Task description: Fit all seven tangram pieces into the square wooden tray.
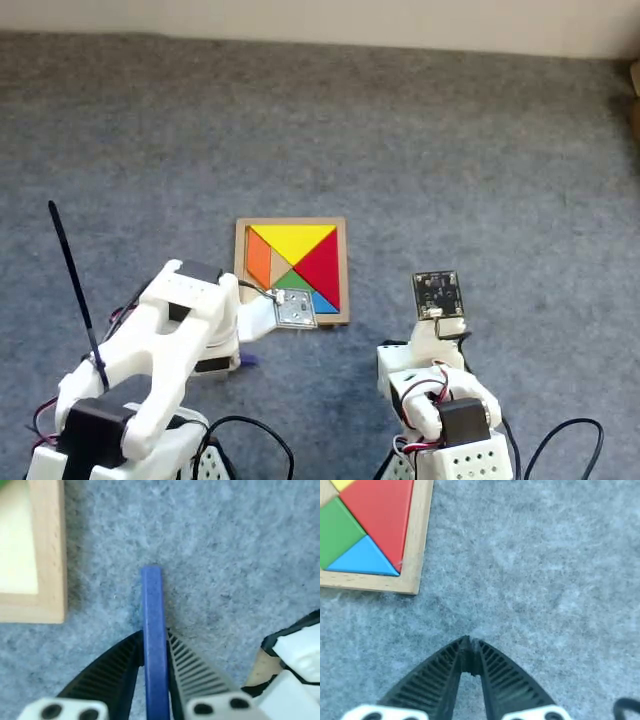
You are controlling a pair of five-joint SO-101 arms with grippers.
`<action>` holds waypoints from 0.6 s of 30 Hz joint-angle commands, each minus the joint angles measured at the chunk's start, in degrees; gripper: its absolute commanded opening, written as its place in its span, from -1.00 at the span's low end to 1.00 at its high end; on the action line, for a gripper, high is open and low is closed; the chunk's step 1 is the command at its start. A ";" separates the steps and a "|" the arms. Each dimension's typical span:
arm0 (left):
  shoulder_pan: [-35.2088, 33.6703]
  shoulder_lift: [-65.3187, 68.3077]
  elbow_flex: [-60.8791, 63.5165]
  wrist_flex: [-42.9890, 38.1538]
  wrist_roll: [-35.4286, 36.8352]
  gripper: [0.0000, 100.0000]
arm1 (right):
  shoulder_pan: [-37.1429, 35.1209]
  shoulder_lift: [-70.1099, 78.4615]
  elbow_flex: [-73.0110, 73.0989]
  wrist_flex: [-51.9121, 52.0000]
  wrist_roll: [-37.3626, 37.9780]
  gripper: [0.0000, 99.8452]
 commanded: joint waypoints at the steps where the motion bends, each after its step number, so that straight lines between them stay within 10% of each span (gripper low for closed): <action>1: 1.01 -2.15 -0.40 -0.09 1.14 -0.93 | -0.13 -0.92 8.75 0.22 -0.09 -0.99; 18: 0.66 -1.71 -17.71 15.12 7.12 -0.99 | -0.13 -0.92 8.75 0.22 -0.09 -0.99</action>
